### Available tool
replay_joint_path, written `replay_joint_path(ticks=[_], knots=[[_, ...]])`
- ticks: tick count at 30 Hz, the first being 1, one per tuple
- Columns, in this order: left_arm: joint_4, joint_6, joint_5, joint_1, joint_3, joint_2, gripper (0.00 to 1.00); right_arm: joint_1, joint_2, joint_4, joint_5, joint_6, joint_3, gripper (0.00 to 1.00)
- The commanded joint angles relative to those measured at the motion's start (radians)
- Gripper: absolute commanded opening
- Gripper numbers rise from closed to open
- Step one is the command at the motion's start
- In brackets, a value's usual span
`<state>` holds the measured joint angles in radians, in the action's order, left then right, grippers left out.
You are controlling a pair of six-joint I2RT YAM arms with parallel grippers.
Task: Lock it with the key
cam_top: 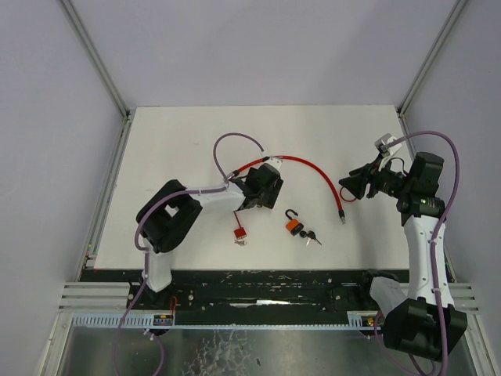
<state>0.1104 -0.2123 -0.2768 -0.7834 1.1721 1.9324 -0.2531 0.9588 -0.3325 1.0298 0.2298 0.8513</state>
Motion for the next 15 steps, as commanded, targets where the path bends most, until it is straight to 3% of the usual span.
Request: replay_joint_path(ticks=[1, 5, 15], knots=[[0.044, -0.008, -0.01, 0.001, 0.054, 0.036, 0.63, 0.004, 0.0, 0.01, -0.004, 0.017, -0.001, 0.58], [0.057, -0.009, 0.0, 0.003, 0.061, 0.049, 0.58, 0.003, -0.001, 0.01, -0.003, 0.019, -0.002, 0.58], [0.081, -0.016, 0.035, 0.01, 0.067, 0.05, 0.57, 0.004, -0.005, 0.01, 0.002, 0.019, -0.003, 0.58]])
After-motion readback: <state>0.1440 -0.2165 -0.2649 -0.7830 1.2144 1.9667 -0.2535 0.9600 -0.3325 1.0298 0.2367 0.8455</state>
